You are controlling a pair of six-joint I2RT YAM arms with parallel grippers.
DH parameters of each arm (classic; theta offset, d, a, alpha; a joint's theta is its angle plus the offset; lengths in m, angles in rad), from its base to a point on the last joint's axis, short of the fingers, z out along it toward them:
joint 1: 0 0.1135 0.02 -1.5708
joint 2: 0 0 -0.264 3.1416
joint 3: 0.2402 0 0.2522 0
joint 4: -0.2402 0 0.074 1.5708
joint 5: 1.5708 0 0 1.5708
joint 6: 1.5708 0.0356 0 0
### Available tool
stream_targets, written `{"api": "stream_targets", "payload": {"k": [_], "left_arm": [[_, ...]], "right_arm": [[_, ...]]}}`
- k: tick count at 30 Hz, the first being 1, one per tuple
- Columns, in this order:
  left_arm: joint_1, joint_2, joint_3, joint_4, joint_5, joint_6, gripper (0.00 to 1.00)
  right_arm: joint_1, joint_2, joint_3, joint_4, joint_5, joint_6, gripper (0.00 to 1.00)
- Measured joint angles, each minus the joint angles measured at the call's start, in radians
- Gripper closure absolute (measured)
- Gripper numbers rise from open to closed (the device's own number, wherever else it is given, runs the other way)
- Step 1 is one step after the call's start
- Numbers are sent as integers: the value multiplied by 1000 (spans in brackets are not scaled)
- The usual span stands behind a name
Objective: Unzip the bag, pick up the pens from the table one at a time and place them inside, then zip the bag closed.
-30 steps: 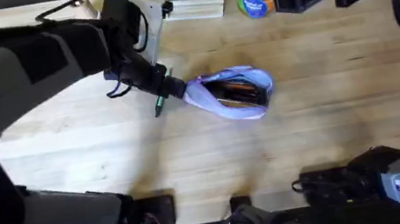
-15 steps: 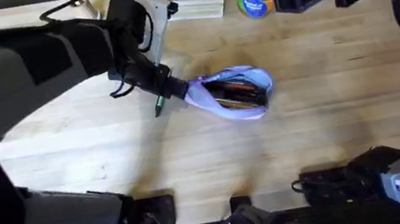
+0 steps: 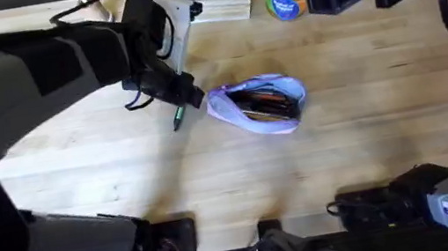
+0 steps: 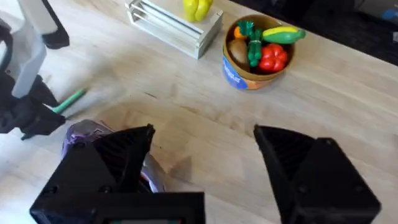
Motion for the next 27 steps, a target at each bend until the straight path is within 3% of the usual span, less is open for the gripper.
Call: {"api": "stream_targets", "payload": {"k": [3,4,15,21,27], "left_arm": [[0,0,0,-5,10,-3,906],[0,0,0,-5,12,-1,939],[-5,-11,0,-9,4,-2,959],[-6,-165,0,34,8,-2,960],[-24,-368,16,148,144,47,960]], "right_arm": [[0,0,0,0,0,0,4],[0,0,0,0,0,0,4],[0,-4,0,12,0,0,4],[0,-83,0,29,6,-1,4],[0,-173,0,-29,22,-2,4]]}}
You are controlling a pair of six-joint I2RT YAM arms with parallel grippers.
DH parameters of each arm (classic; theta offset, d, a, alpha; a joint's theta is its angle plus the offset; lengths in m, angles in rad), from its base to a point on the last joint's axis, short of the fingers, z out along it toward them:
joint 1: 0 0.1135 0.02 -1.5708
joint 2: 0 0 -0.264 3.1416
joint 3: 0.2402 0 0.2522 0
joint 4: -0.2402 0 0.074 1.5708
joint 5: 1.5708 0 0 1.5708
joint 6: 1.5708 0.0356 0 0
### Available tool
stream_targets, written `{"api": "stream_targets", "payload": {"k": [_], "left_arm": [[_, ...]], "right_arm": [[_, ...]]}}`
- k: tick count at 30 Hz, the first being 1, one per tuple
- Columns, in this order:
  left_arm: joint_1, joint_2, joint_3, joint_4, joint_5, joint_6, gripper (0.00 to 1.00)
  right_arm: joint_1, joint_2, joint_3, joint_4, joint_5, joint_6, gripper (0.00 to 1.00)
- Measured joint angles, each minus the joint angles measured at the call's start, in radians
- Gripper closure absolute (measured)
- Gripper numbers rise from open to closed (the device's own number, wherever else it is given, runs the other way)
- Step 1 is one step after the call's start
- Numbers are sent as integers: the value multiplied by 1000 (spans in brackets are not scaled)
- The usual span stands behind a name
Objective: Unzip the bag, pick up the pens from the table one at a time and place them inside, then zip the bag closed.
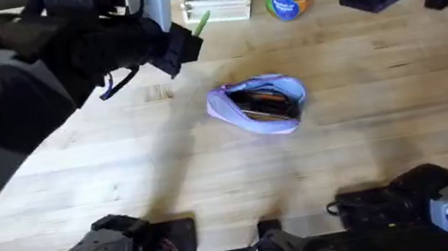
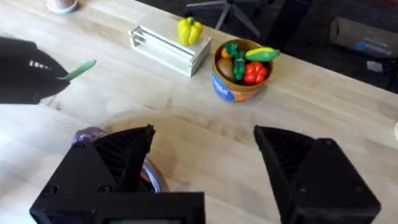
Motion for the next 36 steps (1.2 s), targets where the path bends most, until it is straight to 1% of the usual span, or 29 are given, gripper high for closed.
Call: {"api": "stream_targets", "payload": {"k": [3,5,8,12,15,19,22,24,27,33,36], "left_arm": [[-32,-50,7,11,121,80,960],[-59,-56,7,8,213,138,959],[-104,-37,7,5,349,231,960],[-165,19,7,10,493,376,960],[-209,80,7,38,572,466,960],[-250,172,7,74,625,525,960],[-256,236,7,72,633,546,960],[-256,274,7,62,612,553,960],[-256,311,7,31,535,560,960],[-256,345,7,-33,311,568,960],[-258,347,7,-45,253,568,960]], "right_arm": [[0,-35,0,-74,1,-2,4],[0,-59,0,-127,1,-2,4],[0,-91,0,-186,0,-2,4],[0,-128,0,-203,1,-2,4],[0,-154,0,-203,1,-1,4],[0,-190,0,-203,0,-1,4],[0,-201,0,-203,1,-1,4],[0,-203,0,-203,0,-1,4],[0,-203,0,-203,1,2,4],[0,-203,0,-201,1,2,4],[0,-203,0,-197,1,2,4]]}}
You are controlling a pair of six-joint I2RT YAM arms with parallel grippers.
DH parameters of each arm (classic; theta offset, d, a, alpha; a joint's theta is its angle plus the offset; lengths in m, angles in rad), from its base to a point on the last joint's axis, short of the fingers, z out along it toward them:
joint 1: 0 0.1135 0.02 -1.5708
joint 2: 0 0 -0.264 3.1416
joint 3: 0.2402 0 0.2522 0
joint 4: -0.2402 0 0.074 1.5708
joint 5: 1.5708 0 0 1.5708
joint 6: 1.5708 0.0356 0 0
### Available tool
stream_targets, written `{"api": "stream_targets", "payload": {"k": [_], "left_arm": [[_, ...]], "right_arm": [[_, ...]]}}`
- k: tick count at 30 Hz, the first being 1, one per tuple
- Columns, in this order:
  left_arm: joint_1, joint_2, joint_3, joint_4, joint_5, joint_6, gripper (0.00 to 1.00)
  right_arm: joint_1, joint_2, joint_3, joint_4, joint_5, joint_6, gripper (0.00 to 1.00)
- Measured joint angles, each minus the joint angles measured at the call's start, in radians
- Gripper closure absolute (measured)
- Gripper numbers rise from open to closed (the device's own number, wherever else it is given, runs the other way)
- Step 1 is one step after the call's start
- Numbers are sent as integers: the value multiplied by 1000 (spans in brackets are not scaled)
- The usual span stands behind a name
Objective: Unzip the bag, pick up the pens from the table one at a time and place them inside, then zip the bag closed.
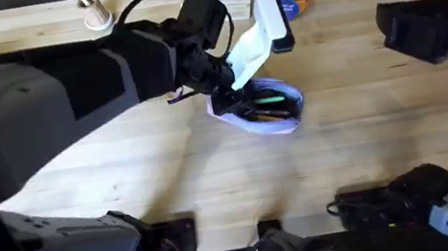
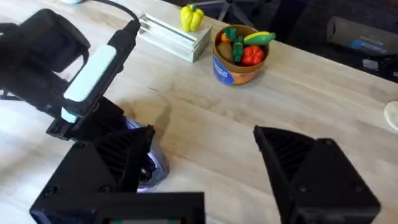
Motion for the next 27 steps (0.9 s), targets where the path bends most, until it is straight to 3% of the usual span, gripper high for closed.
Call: {"api": "stream_targets", "payload": {"k": [1,2,6,7,16,17,22,27], "left_arm": [[0,0,0,0,-7,2,942],[0,0,0,0,-12,6,816],[-3,0,0,1,-13,6,207],[-3,0,0,17,0,3,12],[10,-63,8,2,22,-30,8],[40,-144,22,-7,-21,-39,8],[118,-271,56,-93,-166,-46,7],[151,-280,56,-156,-217,-47,7]], "right_arm": [[0,0,0,1,0,0,4],[0,0,0,2,0,0,4],[0,0,0,2,0,0,4],[0,0,0,2,0,0,4],[0,0,0,2,0,0,4],[0,0,0,-2,-1,0,4],[0,0,0,-11,-36,16,4],[0,0,0,-11,-131,44,4]]}}
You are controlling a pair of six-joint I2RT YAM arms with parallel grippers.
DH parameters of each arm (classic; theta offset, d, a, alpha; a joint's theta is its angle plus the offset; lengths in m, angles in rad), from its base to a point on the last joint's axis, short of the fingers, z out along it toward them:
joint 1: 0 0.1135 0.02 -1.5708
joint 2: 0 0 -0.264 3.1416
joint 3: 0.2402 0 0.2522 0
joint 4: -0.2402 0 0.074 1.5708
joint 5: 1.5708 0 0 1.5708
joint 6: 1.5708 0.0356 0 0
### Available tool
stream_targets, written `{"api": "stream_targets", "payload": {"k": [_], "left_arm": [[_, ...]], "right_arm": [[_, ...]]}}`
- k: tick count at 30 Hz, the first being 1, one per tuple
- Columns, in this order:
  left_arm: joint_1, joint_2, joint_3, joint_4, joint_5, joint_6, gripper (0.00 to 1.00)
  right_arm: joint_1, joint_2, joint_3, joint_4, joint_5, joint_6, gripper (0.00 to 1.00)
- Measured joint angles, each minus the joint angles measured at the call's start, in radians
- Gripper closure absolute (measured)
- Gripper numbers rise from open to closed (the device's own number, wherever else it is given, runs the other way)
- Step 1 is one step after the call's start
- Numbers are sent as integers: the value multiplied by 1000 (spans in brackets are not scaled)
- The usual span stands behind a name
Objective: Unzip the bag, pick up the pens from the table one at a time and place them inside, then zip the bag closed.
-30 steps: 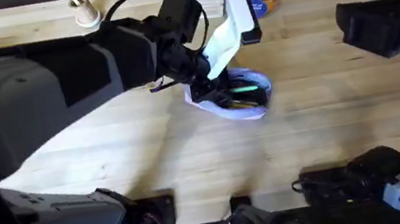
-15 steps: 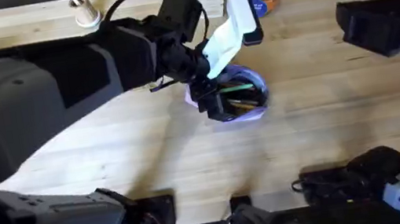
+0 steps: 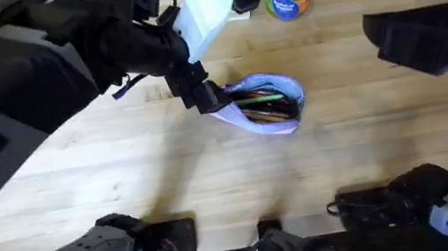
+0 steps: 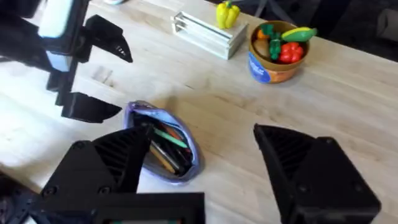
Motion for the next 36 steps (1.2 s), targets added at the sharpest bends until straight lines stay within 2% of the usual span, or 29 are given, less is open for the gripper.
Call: {"api": "stream_targets", "payload": {"k": [2,4,8,9,11,14,17,21,22,28,36], "left_arm": [[24,6,0,-26,3,9,8],[69,13,0,-59,39,51,8],[201,18,0,-153,182,194,7],[300,20,0,-213,295,303,7],[349,27,0,-251,363,373,7],[396,43,0,-294,440,462,7],[411,65,0,-299,483,512,7],[411,123,0,-299,509,544,7],[411,203,0,-295,509,556,7],[411,312,0,-297,509,560,7],[414,329,0,-305,509,563,7]], "right_arm": [[0,2,0,0,-38,30,4],[0,11,0,-7,-62,63,4],[0,78,0,-37,-90,129,4],[0,168,0,-22,-112,180,4],[0,231,0,18,-137,213,4],[0,317,0,89,-190,243,4],[0,389,0,148,-246,272,4],[3,501,0,170,-305,309,4],[27,630,0,190,-339,331,4],[81,815,0,309,-407,349,4],[152,992,0,374,-495,364,4]]}}
